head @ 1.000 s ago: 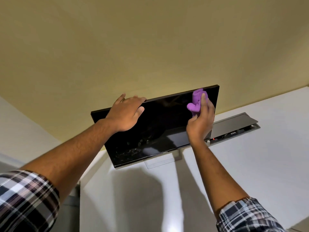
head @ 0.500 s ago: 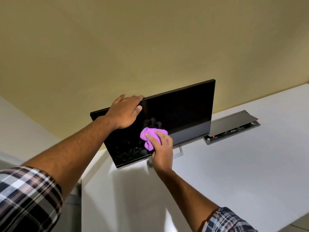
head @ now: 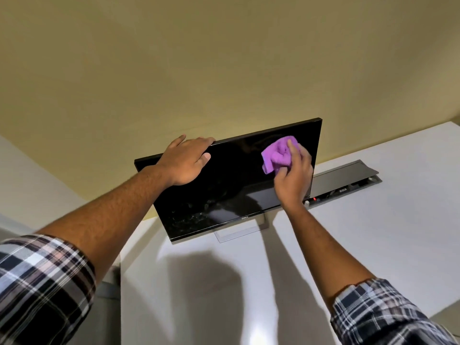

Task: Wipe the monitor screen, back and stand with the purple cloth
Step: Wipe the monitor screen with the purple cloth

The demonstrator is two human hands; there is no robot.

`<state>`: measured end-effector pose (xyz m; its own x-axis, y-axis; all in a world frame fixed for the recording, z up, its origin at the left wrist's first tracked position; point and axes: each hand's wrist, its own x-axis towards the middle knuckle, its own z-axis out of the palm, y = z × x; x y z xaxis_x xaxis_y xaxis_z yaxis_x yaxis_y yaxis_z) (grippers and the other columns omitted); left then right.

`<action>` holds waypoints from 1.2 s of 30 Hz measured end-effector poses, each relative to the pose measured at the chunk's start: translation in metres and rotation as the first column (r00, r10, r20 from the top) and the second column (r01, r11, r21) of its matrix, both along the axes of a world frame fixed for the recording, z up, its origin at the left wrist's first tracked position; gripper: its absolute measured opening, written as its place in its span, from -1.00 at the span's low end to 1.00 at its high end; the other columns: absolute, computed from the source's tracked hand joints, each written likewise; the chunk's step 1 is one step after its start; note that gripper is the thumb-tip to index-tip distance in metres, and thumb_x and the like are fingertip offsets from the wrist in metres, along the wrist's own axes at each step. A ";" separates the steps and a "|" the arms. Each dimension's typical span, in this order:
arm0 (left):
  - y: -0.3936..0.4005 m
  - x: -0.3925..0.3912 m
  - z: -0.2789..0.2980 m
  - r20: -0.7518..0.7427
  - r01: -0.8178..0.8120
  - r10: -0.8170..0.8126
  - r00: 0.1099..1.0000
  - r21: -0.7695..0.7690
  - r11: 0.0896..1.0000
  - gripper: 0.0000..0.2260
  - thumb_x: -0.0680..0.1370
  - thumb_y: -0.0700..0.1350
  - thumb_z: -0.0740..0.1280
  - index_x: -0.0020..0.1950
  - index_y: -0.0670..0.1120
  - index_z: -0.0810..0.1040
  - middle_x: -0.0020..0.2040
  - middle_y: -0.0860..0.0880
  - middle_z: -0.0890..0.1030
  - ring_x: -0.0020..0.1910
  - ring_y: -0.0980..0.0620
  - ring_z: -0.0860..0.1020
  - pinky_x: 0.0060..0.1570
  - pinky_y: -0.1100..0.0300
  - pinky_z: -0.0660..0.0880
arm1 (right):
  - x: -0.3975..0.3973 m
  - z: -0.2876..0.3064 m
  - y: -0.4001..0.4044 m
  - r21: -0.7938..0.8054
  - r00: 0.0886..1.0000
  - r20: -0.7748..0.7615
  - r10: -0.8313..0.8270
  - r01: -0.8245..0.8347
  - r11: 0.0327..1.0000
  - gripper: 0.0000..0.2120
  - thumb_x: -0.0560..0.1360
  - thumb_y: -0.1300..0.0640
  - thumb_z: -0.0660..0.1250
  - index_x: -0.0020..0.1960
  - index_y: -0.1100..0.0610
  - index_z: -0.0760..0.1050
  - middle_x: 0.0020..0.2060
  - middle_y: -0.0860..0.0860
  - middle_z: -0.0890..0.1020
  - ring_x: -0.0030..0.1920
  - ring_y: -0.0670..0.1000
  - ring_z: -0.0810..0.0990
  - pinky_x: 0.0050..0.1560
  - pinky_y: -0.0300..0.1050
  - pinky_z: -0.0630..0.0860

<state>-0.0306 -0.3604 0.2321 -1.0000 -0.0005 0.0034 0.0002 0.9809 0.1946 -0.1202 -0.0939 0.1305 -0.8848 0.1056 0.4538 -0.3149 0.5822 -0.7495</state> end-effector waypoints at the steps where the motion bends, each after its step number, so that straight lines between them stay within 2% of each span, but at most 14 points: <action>1: -0.001 0.000 0.000 0.001 0.002 -0.002 1.000 -0.002 1.000 -0.60 0.72 -0.02 0.03 0.58 0.02 0.21 0.53 0.04 0.37 0.52 0.06 0.30 0.58 -0.03 -0.10 | 0.005 -0.002 -0.008 0.009 1.000 -0.018 0.007 -0.007 1.000 -0.25 0.36 0.42 0.28 0.49 -0.01 0.50 0.42 0.03 0.48 0.29 0.17 0.50 0.19 -0.16 0.38; 6: -0.002 0.002 -0.004 -0.015 0.016 -0.016 1.000 -0.012 1.000 -0.58 0.71 -0.01 0.04 0.58 0.00 0.20 0.53 0.03 0.37 0.52 0.05 0.29 0.58 -0.04 -0.08 | 0.086 -0.037 -0.067 0.055 0.984 -0.017 0.179 -0.178 0.983 -0.31 0.37 0.49 0.30 0.40 0.01 0.59 0.35 0.02 0.51 0.22 0.07 0.44 0.15 -0.25 0.40; 8: -0.002 0.002 -0.005 -0.022 0.021 -0.021 1.000 -0.013 1.000 -0.58 0.71 -0.01 0.05 0.58 0.00 0.20 0.54 0.02 0.36 0.54 0.05 0.28 0.58 -0.03 -0.09 | 0.120 -0.060 -0.090 0.074 0.962 0.085 0.258 -0.264 0.962 -0.28 0.39 0.53 0.32 0.41 -0.05 0.57 0.37 -0.02 0.46 0.23 0.13 0.44 0.19 -0.11 0.50; 11: -0.005 0.004 -0.007 -0.011 0.026 -0.026 1.000 -0.010 1.000 -0.57 0.70 -0.01 0.06 0.58 0.02 0.18 0.55 0.02 0.34 0.55 0.05 0.25 0.58 -0.04 -0.12 | 0.146 -0.086 -0.103 0.151 0.898 0.223 0.380 -0.416 0.897 -0.25 0.38 0.52 0.30 0.37 -0.16 0.54 0.35 -0.06 0.42 0.20 0.17 0.41 0.02 0.07 0.62; 14: -0.002 0.002 -0.007 -0.006 0.017 -0.017 1.000 -0.005 1.000 -0.58 0.69 -0.01 0.07 0.57 0.02 0.19 0.53 0.03 0.35 0.53 0.04 0.28 0.58 -0.04 -0.14 | 0.144 -0.078 -0.089 0.123 0.804 0.291 0.519 -0.569 0.813 -0.48 0.51 0.34 0.36 0.29 -0.20 0.55 0.26 -0.19 0.42 0.27 0.13 0.48 0.12 0.00 0.58; 16: 0.001 0.000 -0.005 -0.011 0.014 -0.014 1.000 -0.005 1.000 -0.58 0.69 -0.01 0.07 0.56 0.03 0.19 0.53 0.03 0.36 0.53 0.05 0.29 0.58 -0.04 -0.14 | 0.137 -0.062 -0.072 0.045 0.847 0.133 0.515 -0.524 0.851 -0.65 0.49 0.35 0.41 0.15 -0.02 0.69 0.14 -0.26 0.53 0.23 -0.12 0.55 0.11 -0.24 0.52; 18: 0.000 0.000 -0.005 -0.006 0.015 -0.015 1.000 -0.006 1.000 -0.58 0.69 0.00 0.07 0.57 0.03 0.18 0.53 0.04 0.35 0.53 0.05 0.28 0.58 -0.05 -0.15 | 0.116 -0.048 -0.052 -0.070 0.947 -0.008 0.322 -0.322 0.944 -0.65 0.43 0.47 0.38 0.05 0.11 0.72 0.11 -0.15 0.60 0.18 -0.28 0.51 0.13 -0.32 0.46; 20: -0.001 0.000 -0.005 -0.007 0.017 -0.017 1.000 -0.007 1.000 -0.58 0.69 0.01 0.08 0.57 0.04 0.17 0.52 0.05 0.35 0.52 0.05 0.29 0.58 -0.06 -0.14 | 0.085 -0.041 -0.034 -0.128 0.997 -0.046 0.059 -0.065 0.990 -0.56 0.40 0.46 0.26 0.14 0.13 0.70 0.21 0.06 0.58 0.23 -0.01 0.55 0.22 -0.09 0.49; 23: 0.000 0.000 -0.004 -0.009 0.023 -0.023 1.000 0.002 1.000 -0.58 0.69 0.01 0.08 0.56 0.03 0.18 0.50 0.05 0.38 0.51 0.04 0.31 0.58 -0.07 -0.13 | 0.040 -0.033 -0.020 -0.257 0.979 0.143 -0.144 0.177 0.950 -0.39 0.41 0.42 0.19 0.39 0.11 0.58 0.39 0.17 0.45 0.37 0.21 0.46 0.34 -0.11 0.43; 26: -0.001 -0.001 -0.004 -0.004 0.026 -0.026 1.000 0.004 1.000 -0.59 0.70 0.00 0.07 0.56 0.02 0.19 0.49 0.04 0.39 0.50 0.03 0.32 0.58 -0.07 -0.13 | 0.032 -0.031 -0.040 -0.211 0.969 0.231 -0.082 0.132 0.969 -0.30 0.48 0.16 0.27 0.63 0.10 0.30 0.58 0.23 0.22 0.54 0.31 0.25 0.52 0.13 0.32; 29: -0.003 -0.002 -0.004 -0.004 0.022 -0.022 1.000 0.013 1.000 -0.58 0.70 0.01 0.05 0.57 0.01 0.20 0.50 0.03 0.39 0.51 0.04 0.32 0.58 -0.06 -0.13 | 0.058 -0.048 -0.072 -0.062 0.974 0.223 -0.032 0.047 0.997 -0.20 0.54 -0.02 0.43 0.68 0.03 0.16 0.65 0.19 0.08 0.62 0.30 0.05 0.54 0.15 0.18; 32: -0.002 -0.003 -0.005 -0.011 0.024 -0.024 1.000 -0.001 1.000 -0.58 0.70 0.02 0.05 0.56 0.01 0.20 0.50 0.03 0.39 0.51 0.03 0.32 0.58 -0.06 -0.13 | 0.095 -0.069 -0.093 0.022 0.985 0.166 -0.047 0.044 0.999 -0.25 0.55 0.14 0.45 0.66 0.08 0.22 0.61 0.22 0.19 0.59 0.32 0.14 0.51 0.18 0.26; 34: -0.002 -0.003 -0.005 -0.014 0.021 -0.021 1.000 -0.004 1.000 -0.58 0.70 0.02 0.06 0.56 0.00 0.20 0.49 0.02 0.40 0.50 0.02 0.32 0.58 -0.05 -0.13 | 0.115 -0.073 -0.101 -0.010 0.981 0.194 -0.025 0.027 1.000 -0.32 0.55 0.29 0.38 0.62 0.07 0.30 0.57 0.17 0.27 0.58 0.14 0.20 0.52 -0.02 0.24; 36: -0.002 -0.003 -0.006 -0.012 0.015 -0.015 1.000 0.004 1.000 -0.58 0.70 0.02 0.06 0.56 0.00 0.20 0.49 0.03 0.40 0.50 0.02 0.32 0.58 -0.06 -0.13 | 0.133 -0.082 -0.108 -0.009 0.971 0.235 0.035 -0.034 0.999 -0.59 0.61 0.27 0.29 0.42 -0.01 0.49 0.40 0.05 0.45 0.41 0.03 0.38 0.44 -0.11 0.34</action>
